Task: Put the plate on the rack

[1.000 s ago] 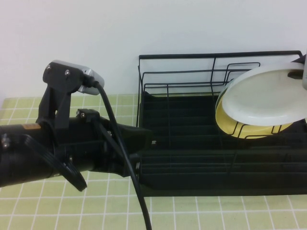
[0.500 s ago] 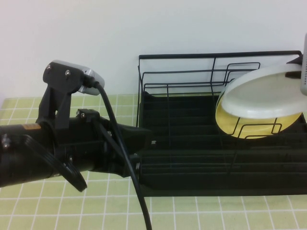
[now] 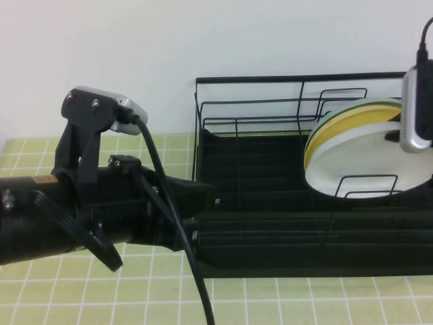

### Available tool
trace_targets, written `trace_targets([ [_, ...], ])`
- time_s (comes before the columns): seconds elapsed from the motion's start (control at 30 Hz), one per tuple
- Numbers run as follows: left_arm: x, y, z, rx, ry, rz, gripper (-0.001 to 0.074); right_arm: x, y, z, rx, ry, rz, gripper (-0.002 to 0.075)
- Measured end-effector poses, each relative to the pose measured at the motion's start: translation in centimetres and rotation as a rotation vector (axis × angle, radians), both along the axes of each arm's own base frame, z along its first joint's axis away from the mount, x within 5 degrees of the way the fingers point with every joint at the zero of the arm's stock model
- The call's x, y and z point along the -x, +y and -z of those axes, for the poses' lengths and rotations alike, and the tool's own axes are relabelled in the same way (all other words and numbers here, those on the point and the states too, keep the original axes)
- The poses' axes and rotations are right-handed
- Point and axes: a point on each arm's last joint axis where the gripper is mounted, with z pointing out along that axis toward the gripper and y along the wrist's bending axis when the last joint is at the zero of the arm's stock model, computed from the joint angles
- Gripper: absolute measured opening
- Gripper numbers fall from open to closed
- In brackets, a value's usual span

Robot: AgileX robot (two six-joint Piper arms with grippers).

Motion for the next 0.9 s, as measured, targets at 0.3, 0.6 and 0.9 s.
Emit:
trace_targets([
  [0.3,0.0,0.0,0.0,0.008,0.004,-0.001,-0.0003,-0.8,0.0,1.4,-0.022,0.043,0.039,0.0104],
  [0.6,0.2,-0.1,0.0,0.010,0.023,0.021,-0.0003,0.0,-0.2,-1.1,-0.086,-0.028,0.115,0.0288],
  [0.9,0.5,-0.2,0.2,0.004,0.041,0.044,-0.0002,0.7,-0.3,-2.6,-0.140,-0.050,0.164,0.0445],
])
